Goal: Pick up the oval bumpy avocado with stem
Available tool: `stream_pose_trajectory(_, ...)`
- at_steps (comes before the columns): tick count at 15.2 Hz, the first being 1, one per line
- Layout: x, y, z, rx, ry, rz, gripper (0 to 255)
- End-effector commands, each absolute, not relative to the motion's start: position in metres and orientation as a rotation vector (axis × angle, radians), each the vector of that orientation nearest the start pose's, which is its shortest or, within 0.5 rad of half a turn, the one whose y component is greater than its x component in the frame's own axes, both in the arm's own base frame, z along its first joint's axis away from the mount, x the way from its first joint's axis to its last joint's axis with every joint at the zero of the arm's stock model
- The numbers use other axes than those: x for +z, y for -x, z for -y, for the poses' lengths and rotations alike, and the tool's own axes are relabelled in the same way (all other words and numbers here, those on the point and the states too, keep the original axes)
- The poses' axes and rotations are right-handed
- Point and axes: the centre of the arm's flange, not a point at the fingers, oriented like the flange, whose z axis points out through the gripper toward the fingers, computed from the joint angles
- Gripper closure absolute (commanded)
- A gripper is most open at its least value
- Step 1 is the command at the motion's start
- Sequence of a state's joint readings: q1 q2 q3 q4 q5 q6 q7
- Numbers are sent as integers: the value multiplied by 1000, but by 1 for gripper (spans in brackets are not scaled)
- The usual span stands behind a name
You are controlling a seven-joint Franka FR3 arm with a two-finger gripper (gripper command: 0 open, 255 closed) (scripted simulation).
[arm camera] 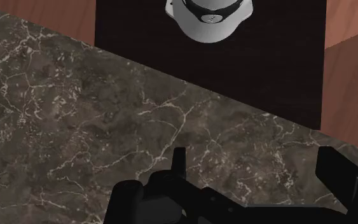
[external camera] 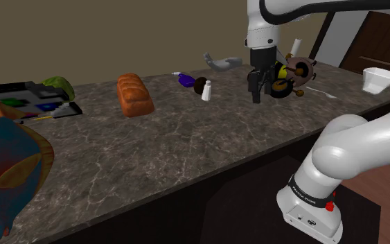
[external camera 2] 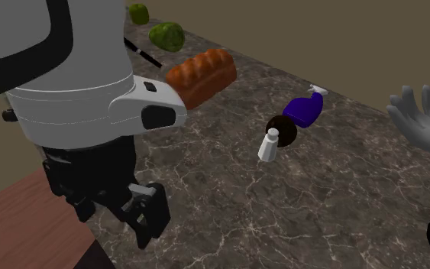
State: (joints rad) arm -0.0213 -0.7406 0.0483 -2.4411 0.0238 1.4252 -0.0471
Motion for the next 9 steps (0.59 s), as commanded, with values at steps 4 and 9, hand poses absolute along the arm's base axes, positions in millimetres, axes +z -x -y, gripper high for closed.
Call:
stream_pose_trajectory(4,520,-333,-5,428,3109,26,0)
stream_pose_trajectory(9,509,-396,13,421,3098,-78,0)
